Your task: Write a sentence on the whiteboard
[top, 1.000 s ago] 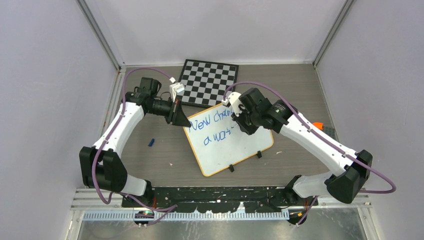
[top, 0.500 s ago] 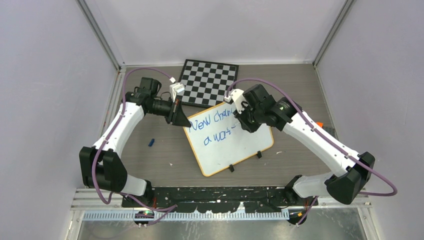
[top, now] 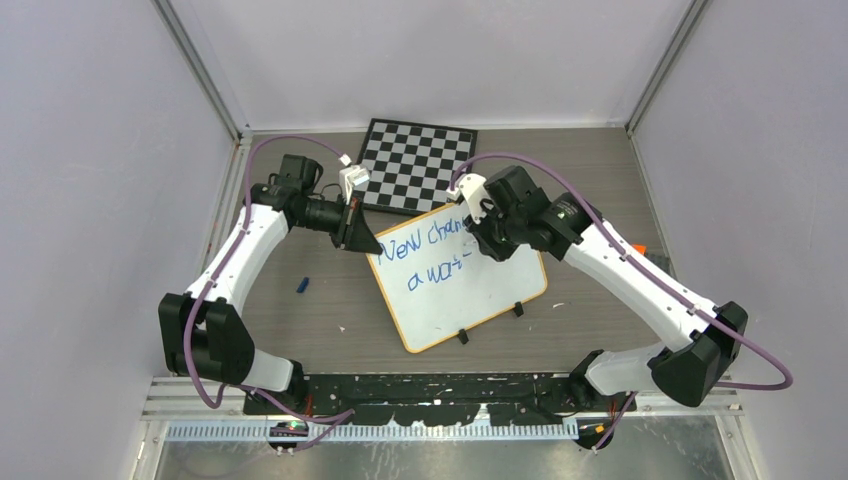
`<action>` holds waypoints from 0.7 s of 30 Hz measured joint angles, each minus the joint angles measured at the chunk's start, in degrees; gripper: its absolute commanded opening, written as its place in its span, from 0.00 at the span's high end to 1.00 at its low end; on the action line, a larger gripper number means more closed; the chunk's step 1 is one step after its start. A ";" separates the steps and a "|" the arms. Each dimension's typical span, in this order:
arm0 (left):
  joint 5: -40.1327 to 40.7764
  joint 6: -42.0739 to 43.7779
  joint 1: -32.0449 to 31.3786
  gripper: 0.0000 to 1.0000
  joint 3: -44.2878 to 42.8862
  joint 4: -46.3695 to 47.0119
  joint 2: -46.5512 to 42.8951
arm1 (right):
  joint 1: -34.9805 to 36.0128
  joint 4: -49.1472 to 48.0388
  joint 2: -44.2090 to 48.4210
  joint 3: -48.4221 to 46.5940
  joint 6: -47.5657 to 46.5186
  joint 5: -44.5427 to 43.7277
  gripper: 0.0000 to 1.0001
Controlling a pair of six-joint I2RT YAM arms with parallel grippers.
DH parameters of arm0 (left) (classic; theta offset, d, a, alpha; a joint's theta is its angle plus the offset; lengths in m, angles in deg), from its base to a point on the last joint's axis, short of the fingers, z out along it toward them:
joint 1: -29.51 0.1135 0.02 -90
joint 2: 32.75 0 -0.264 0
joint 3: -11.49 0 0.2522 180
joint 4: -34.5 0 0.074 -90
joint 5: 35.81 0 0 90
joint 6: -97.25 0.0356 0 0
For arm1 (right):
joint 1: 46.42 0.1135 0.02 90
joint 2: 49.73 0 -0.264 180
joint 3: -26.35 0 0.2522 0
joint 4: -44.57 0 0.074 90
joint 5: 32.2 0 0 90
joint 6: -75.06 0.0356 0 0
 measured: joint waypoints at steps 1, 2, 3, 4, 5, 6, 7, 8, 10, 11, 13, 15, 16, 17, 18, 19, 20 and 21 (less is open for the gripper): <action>0.02 0.00 0.00 1.00 0.02 0.00 0.00 | 0.00 -0.15 0.00 0.28 -0.02 -0.11 1.00; 0.04 0.00 0.00 1.00 0.02 0.00 0.00 | 0.00 -0.15 0.00 0.52 -0.04 -0.09 1.00; 0.11 -0.02 0.00 1.00 0.02 0.00 0.00 | 0.00 -0.22 0.00 0.87 -0.04 -0.09 1.00; 0.20 -0.04 0.00 1.00 0.02 0.00 0.00 | 0.02 -0.17 0.02 1.33 -0.07 -0.02 1.00; 0.22 -0.04 0.00 1.00 0.02 0.00 0.00 | 0.04 -0.13 0.02 1.62 -0.04 0.04 1.00; 0.26 -0.07 0.00 1.00 0.02 0.00 0.02 | 0.04 -0.17 0.13 2.05 -0.02 0.22 1.00; 0.28 -0.09 0.00 1.00 0.02 0.00 0.02 | 0.02 -0.15 0.31 2.58 0.02 0.37 1.00; 0.28 -0.09 0.00 1.00 0.00 0.00 0.02 | 0.02 -0.13 0.57 3.13 0.04 0.44 1.00; 0.26 -0.07 0.00 1.00 0.00 0.00 0.02 | 0.04 -0.13 1.09 4.17 0.07 0.61 1.00; 0.26 -0.07 0.00 1.00 0.00 0.00 0.02 | 0.02 -0.11 1.33 4.68 0.09 0.63 1.00; 0.26 -0.07 0.00 1.00 0.00 0.00 0.02 | 0.02 -0.11 1.68 5.64 0.11 0.81 1.00; 0.24 -0.07 0.00 1.00 0.00 0.00 0.02 | 0.02 -0.04 1.95 6.47 0.11 0.96 1.00; 0.24 -0.07 0.00 1.00 0.00 0.00 0.02 | 0.02 -0.02 2.19 6.99 0.13 1.03 1.00; 0.24 -0.07 0.00 1.00 0.00 0.00 0.02 | 0.02 0.02 2.32 7.37 0.11 1.01 1.00; 0.24 -0.04 0.00 1.00 0.00 0.00 0.02 | 0.02 0.07 2.45 7.78 0.11 1.01 1.00; 0.24 -0.07 0.00 1.00 0.00 0.00 0.02 | 0.02 0.15 2.54 8.02 0.09 0.98 1.00; 0.24 -0.04 0.00 1.00 0.00 0.00 0.04 | 0.02 0.24 2.56 8.15 0.09 0.96 1.00; 0.24 -0.07 0.00 1.00 0.00 0.00 0.09 | 0.02 0.28 2.56 8.22 0.07 0.96 1.00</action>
